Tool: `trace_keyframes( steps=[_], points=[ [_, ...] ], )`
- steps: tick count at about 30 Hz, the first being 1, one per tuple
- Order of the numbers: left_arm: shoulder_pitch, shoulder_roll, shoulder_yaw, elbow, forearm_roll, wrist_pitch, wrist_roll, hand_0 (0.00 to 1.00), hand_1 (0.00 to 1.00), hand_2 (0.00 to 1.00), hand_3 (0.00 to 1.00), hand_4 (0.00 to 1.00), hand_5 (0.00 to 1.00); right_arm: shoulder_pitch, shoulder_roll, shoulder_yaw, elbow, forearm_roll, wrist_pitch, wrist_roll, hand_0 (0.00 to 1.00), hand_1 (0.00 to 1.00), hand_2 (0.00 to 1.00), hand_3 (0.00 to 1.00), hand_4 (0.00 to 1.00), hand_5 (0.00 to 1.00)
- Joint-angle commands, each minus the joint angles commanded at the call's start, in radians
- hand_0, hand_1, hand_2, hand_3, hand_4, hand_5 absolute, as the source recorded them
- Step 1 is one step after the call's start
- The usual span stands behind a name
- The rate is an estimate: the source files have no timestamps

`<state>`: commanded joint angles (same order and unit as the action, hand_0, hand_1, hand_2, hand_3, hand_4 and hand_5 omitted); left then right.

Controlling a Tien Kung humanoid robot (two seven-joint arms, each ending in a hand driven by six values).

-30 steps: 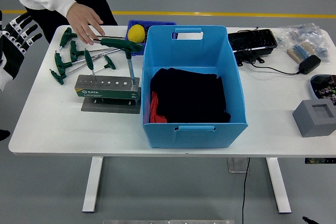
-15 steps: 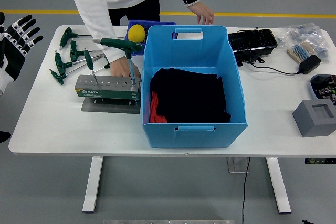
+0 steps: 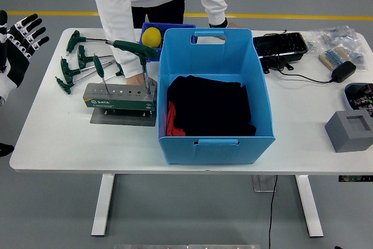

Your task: Lift tool from toolbox,place it in box,lift tool from toolbox,place it in box

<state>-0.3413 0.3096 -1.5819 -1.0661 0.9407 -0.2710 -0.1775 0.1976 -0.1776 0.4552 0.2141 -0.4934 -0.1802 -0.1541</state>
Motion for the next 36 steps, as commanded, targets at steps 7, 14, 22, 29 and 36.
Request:
trace_keyframes(
  steps=[7, 14, 22, 29, 36],
  points=[
    [-0.049, 0.018, 0.025, -0.051, 0.188, 0.051, -0.014, 0.851, 0.905, 0.916, 0.829, 0.998, 0.998, 0.002, -0.002, -0.006, 0.0, 0.012, -0.002, 0.005, 0.646, 0.628, 0.708, 0.547, 0.783, 0.653],
    [-0.155, 0.048, 0.14, -0.154, 0.478, 0.098, -0.029, 0.889, 0.942, 0.961, 0.85, 0.998, 0.893, 0.004, -0.003, -0.008, 0.0, 0.018, -0.002, 0.006, 0.644, 0.629, 0.707, 0.548, 0.783, 0.654],
    [-0.337, 0.089, 0.437, -0.088, 0.814, 0.137, 0.101, 0.915, 0.973, 0.998, 0.867, 0.998, 0.823, 0.009, -0.006, -0.005, 0.002, 0.007, 0.004, -0.002, 0.645, 0.632, 0.708, 0.55, 0.785, 0.655],
    [-0.38, 0.042, 0.54, -0.026, 1.072, 0.11, 0.137, 0.913, 0.973, 0.998, 0.864, 0.998, 0.796, 0.012, -0.007, -0.007, 0.002, 0.014, 0.0, -0.001, 0.644, 0.631, 0.707, 0.55, 0.787, 0.657],
    [-0.412, 0.006, 0.596, 0.003, 1.16, 0.102, 0.123, 0.905, 0.928, 0.918, 0.862, 0.998, 0.726, 0.012, -0.007, -0.002, 0.003, 0.009, -0.001, -0.002, 0.645, 0.632, 0.706, 0.55, 0.788, 0.657]
  ],
)
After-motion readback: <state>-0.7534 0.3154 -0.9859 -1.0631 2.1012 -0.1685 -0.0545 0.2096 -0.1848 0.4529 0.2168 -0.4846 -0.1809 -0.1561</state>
